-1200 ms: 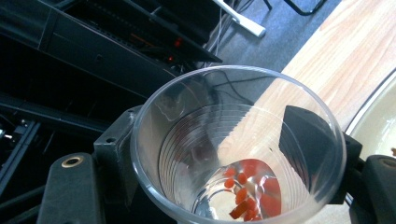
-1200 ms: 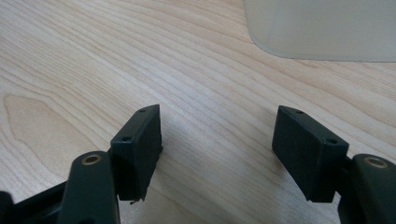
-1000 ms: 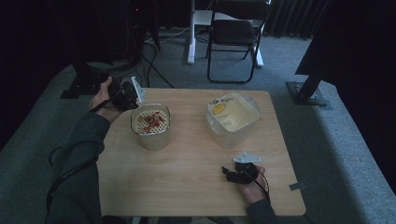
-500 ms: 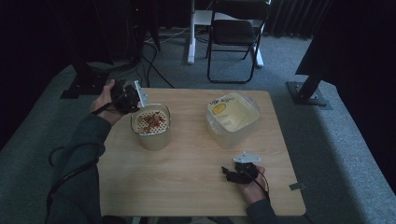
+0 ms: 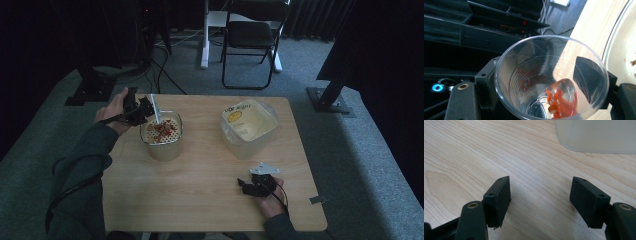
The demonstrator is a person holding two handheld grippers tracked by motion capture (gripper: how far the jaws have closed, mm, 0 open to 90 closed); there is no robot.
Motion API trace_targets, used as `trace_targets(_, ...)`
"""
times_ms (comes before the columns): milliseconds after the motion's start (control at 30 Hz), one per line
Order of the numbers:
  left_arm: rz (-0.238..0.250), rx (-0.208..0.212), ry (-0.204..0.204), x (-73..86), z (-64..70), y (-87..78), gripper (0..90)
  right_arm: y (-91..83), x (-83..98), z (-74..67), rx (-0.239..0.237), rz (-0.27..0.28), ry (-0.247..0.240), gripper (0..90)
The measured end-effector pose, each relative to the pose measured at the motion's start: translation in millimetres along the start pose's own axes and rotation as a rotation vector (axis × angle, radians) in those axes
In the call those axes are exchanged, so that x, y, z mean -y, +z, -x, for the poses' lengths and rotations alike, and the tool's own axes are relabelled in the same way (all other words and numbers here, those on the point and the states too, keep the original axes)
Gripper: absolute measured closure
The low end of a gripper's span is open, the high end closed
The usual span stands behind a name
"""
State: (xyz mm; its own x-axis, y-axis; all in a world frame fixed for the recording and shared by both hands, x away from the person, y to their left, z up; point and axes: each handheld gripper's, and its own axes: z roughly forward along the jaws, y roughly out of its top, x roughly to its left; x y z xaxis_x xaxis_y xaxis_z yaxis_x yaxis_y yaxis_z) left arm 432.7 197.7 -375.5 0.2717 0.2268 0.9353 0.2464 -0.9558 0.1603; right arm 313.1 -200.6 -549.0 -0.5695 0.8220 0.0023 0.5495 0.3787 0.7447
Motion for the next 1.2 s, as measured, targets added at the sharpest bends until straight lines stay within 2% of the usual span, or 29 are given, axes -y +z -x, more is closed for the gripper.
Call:
trace_targets(233, -0.028, -0.052, 0.152, -6.3, 7.7, -1.2, 27.4, 0.4, -0.3, -0.1, 0.001, 0.001, 0.001, 32.4)
trace_targets(333, -0.054, -0.069, 0.229, -8.0, 11.5, 0.2, 27.6, 0.4, -0.3, 0.0, 0.001, 0.001, 0.001, 32.4)
trace_targets(467, -0.066, -0.086, 0.292, -9.4, 15.8, 0.1, 27.8, 0.5, -0.3, 0.1, 0.001, 0.002, 0.0, 32.4)
trace_targets(533, -0.074, -0.098, 0.337, -10.0, 18.3, 0.3, 28.2, 0.6, -0.4, 0.0, 0.0, 0.002, 0.001, 32.4)
trace_targets(633, -0.089, -0.104, 0.372, -10.5, 20.3, 0.9, 28.7, 0.6, -0.4, 0.0, 0.0, 0.002, 0.001, 32.4)
trace_targets(1200, -0.081, -0.129, 0.417, -13.6, 18.9, -3.1, 28.8, 0.8, -0.7, 0.2, -0.002, 0.003, 0.001, 32.4)
